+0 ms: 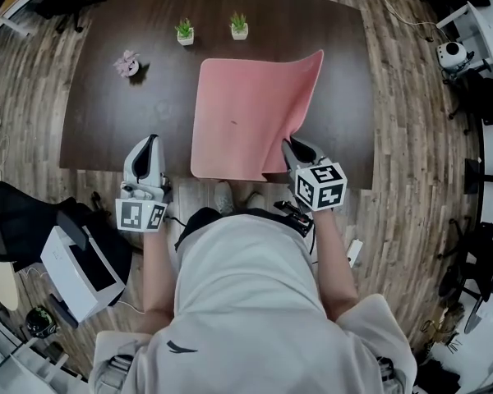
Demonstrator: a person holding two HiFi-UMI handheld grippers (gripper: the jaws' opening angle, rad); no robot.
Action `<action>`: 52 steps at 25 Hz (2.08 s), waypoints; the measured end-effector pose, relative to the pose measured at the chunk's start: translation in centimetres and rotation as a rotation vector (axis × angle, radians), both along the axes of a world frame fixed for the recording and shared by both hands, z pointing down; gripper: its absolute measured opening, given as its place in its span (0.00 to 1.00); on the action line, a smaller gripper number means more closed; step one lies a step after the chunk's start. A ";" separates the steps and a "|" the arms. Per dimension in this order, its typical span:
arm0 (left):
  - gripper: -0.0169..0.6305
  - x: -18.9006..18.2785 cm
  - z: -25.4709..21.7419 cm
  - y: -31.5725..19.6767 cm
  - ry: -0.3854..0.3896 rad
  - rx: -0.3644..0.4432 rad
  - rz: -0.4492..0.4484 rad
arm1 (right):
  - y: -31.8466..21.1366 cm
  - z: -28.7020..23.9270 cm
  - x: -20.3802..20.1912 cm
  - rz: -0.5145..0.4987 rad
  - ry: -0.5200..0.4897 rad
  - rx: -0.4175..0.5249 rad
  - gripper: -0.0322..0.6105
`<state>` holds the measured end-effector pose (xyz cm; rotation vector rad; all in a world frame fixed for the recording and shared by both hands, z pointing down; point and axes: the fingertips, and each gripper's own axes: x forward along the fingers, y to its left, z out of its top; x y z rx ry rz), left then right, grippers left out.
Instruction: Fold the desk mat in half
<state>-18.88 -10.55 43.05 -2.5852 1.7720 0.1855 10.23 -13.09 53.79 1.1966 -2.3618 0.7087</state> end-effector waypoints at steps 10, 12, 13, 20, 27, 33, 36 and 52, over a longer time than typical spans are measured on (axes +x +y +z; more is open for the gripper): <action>0.03 -1.8 0.1 0.8 -0.009 -0.016 -0.059 | -0.7 -1.0 -7.5 -0.169 -0.032 0.026 0.10; 0.03 -2.2 0.2 1.0 -0.011 -0.019 -0.069 | -0.7 -1.0 -9.1 -0.198 -0.037 0.026 0.10; 0.03 -2.3 0.2 1.1 -0.012 -0.022 -0.073 | -0.8 -0.9 -9.9 -0.213 -0.039 0.025 0.10; 0.04 -3.4 0.5 1.2 -0.012 -0.033 -0.094 | -0.5 2.1 -15.1 -0.308 -0.017 -0.021 0.10; 0.03 -3.8 0.4 1.1 -0.015 -0.033 -0.094 | 0.2 6.0 -18.3 -0.383 0.028 -0.089 0.10; 0.04 -4.2 0.2 1.3 -0.019 -0.030 -0.098 | 0.5 6.5 -19.7 -0.409 0.043 -0.091 0.10; 0.03 -4.6 0.2 1.5 -0.020 -0.032 -0.104 | 0.5 6.5 -19.8 -0.405 0.039 -0.090 0.10; 0.04 -5.3 0.4 2.7 -0.014 -0.034 -0.119 | 0.3 10.3 -20.0 -0.404 0.125 -0.152 0.12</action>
